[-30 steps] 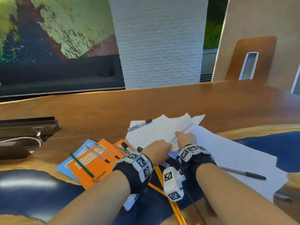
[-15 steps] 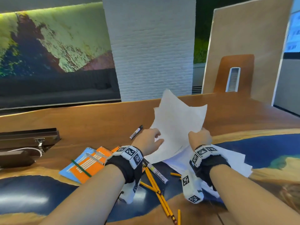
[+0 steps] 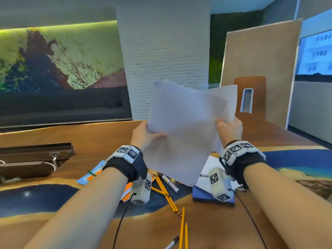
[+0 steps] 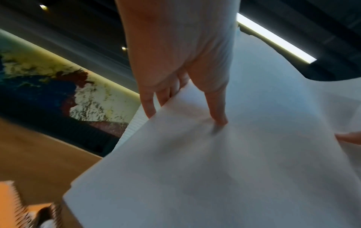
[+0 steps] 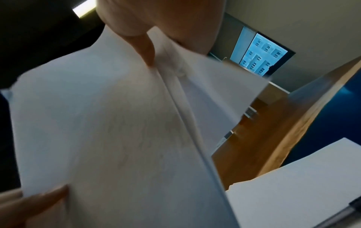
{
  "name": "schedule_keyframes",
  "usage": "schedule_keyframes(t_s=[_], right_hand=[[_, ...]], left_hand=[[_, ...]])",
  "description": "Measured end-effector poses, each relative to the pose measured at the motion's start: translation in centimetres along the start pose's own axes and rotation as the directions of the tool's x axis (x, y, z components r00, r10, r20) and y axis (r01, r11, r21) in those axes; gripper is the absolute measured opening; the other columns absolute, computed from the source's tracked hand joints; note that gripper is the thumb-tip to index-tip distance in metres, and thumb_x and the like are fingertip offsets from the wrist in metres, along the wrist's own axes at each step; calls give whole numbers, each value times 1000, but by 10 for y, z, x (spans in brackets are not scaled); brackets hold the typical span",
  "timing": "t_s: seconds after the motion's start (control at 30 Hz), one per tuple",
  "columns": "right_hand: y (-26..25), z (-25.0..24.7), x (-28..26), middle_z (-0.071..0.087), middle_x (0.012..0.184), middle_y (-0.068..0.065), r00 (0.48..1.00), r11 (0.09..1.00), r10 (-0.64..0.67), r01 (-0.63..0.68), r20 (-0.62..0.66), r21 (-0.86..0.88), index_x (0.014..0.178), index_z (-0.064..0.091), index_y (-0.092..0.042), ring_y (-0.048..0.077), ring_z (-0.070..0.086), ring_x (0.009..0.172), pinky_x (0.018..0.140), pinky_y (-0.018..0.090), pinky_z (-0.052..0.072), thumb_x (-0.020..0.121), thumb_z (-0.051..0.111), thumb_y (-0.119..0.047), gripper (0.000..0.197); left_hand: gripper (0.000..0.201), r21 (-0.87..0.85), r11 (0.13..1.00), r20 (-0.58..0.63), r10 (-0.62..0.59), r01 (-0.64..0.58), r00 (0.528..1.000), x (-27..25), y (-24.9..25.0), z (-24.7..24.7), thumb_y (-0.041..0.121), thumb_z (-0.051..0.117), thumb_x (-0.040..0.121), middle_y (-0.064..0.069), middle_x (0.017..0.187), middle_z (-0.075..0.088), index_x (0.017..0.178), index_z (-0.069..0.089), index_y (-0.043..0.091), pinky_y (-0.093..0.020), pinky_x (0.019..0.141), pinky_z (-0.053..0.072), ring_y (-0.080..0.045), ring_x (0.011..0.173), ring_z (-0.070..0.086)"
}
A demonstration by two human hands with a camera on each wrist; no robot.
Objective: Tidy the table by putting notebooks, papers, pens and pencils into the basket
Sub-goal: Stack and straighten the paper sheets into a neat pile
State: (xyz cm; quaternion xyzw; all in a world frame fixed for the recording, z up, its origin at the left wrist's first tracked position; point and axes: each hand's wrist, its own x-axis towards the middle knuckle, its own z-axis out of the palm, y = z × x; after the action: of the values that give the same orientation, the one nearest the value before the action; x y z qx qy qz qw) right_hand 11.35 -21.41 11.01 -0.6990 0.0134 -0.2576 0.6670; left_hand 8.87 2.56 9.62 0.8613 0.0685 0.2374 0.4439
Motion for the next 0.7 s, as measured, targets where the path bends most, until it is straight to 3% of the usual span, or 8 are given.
schedule_keyframes(t_s=[0.07,0.17,0.3,0.37,0.47,0.57,0.7], right_hand=[[-2,0,-4,65,91,9,999,998,33,-34,30,48,94,64,-15,27,61,89,82,35,50,82,60,-6,16],[4,-2,-12,68,107,16,995,997,69,-72,68,37,108,66,-4,30,63,100,89,36,50,81,68,-13,29],[18,-6,-26,64,117,20,975,995,98,-92,202,-37,116,61,3,33,60,108,94,38,47,84,68,-16,38],[20,-8,-32,62,119,20,964,994,107,-100,243,-42,118,59,5,33,59,109,90,33,45,85,67,-17,40],[16,-10,-38,62,118,20,946,993,114,-120,304,2,118,57,7,32,59,107,86,31,44,84,68,-13,41],[8,-11,-42,63,113,20,922,989,111,-138,372,48,114,60,5,27,60,95,84,33,48,80,71,-10,39],[2,-14,-43,65,101,15,892,984,108,-158,439,79,105,63,-2,23,62,84,67,22,50,74,75,-6,33]], left_hand=[[60,-6,1000,-21,-17,17,1000,-10,-2,-4,37,83,66,-2,114,64,115,59,13,-31,81,45,-22,102,58],[41,10,999,-96,-47,48,994,-26,-15,-13,27,78,75,-4,104,63,108,61,9,-28,73,40,-21,94,57],[29,9,997,-240,-71,76,968,-42,-38,-23,17,74,79,-8,104,64,104,61,8,-26,76,37,-18,90,53],[24,47,997,-240,-45,58,970,-47,-45,-25,20,75,78,-8,100,64,96,64,9,-25,75,35,-22,93,56],[36,102,994,-183,-21,40,983,-51,-46,-23,29,78,75,-9,105,59,102,64,10,-26,74,35,-21,92,53],[57,11,998,-223,-57,61,973,-51,-41,-23,36,80,72,-8,115,55,117,56,11,-28,76,37,-19,94,49],[57,-47,998,-212,-38,28,977,-48,-35,-22,42,80,70,-7,119,55,115,57,17,-30,83,40,-19,104,49]])
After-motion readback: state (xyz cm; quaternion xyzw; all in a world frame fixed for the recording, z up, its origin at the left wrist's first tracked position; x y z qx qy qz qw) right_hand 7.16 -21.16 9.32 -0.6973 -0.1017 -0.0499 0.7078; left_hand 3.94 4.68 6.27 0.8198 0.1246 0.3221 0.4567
